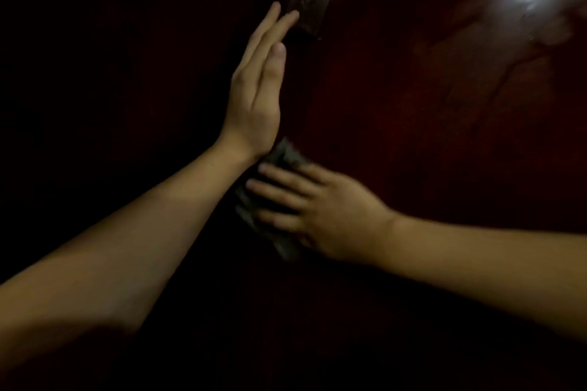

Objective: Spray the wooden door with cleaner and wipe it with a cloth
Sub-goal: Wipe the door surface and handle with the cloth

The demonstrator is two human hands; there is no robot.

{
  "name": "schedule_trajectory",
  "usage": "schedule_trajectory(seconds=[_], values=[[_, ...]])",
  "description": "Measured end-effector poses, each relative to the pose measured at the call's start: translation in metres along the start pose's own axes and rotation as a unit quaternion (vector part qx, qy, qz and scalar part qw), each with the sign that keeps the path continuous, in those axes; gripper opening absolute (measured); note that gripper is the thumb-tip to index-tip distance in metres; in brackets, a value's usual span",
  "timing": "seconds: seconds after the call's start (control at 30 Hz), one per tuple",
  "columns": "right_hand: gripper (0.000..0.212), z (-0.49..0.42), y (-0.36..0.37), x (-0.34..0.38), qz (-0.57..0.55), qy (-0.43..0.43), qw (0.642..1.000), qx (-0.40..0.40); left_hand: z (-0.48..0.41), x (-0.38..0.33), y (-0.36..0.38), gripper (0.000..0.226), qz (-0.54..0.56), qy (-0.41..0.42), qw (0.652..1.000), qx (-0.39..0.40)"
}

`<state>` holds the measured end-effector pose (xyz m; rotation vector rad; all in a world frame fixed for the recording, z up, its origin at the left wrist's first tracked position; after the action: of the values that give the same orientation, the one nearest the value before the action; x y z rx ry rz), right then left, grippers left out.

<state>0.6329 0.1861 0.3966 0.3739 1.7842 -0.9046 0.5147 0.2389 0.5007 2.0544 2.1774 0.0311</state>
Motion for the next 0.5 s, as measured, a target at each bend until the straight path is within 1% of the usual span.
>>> schedule_trajectory(seconds=[0.07, 0.1, 0.17, 0.23, 0.3, 0.37, 0.43, 0.5], values=[[0.065, 0.003, 0.023, 0.052, -0.013, -0.035, 0.996, 0.078, 0.009, -0.001, 0.003, 0.045, 0.001, -0.01, 1.0, 0.016], [0.066, 0.004, 0.032, 0.078, -0.007, -0.047, 0.994, 0.102, 0.017, -0.002, 0.005, 0.045, 0.001, -0.017, 1.0, 0.025], [0.069, 0.003, 0.046, 0.119, 0.02, -0.053, 0.992, 0.117, 0.036, 0.0, 0.005, 0.046, 0.004, -0.029, 0.999, 0.036], [0.071, 0.004, 0.053, 0.127, 0.023, -0.017, 0.995, 0.094, 0.056, 0.002, 0.004, 0.048, 0.012, -0.037, 0.998, 0.046], [0.067, 0.01, 0.046, 0.098, 0.0, 0.076, 0.997, 0.019, 0.074, 0.004, 0.002, 0.05, 0.022, -0.044, 0.997, 0.061], [0.064, 0.02, 0.031, 0.048, 0.005, 0.156, 0.986, -0.049, 0.086, 0.008, -0.005, 0.053, 0.036, -0.065, 0.995, 0.069], [0.064, 0.023, 0.012, -0.01, 0.034, 0.207, 0.975, -0.078, 0.091, 0.01, -0.013, 0.054, 0.048, -0.085, 0.993, 0.069], [0.064, 0.022, -0.018, -0.069, 0.038, 0.264, 0.958, -0.11, 0.093, 0.009, -0.015, 0.055, 0.05, -0.105, 0.991, 0.072]])
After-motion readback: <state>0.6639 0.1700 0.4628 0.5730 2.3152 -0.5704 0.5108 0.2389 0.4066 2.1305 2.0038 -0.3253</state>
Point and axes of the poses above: each hand's wrist, its own z-axis away from the middle knuckle, its own y-axis out of the palm, x = y × z, the point moved 7 cm from there along -z, towards the middle knuckle, and after that the axes turned 14 degrees about y, right-handed, at the moved point
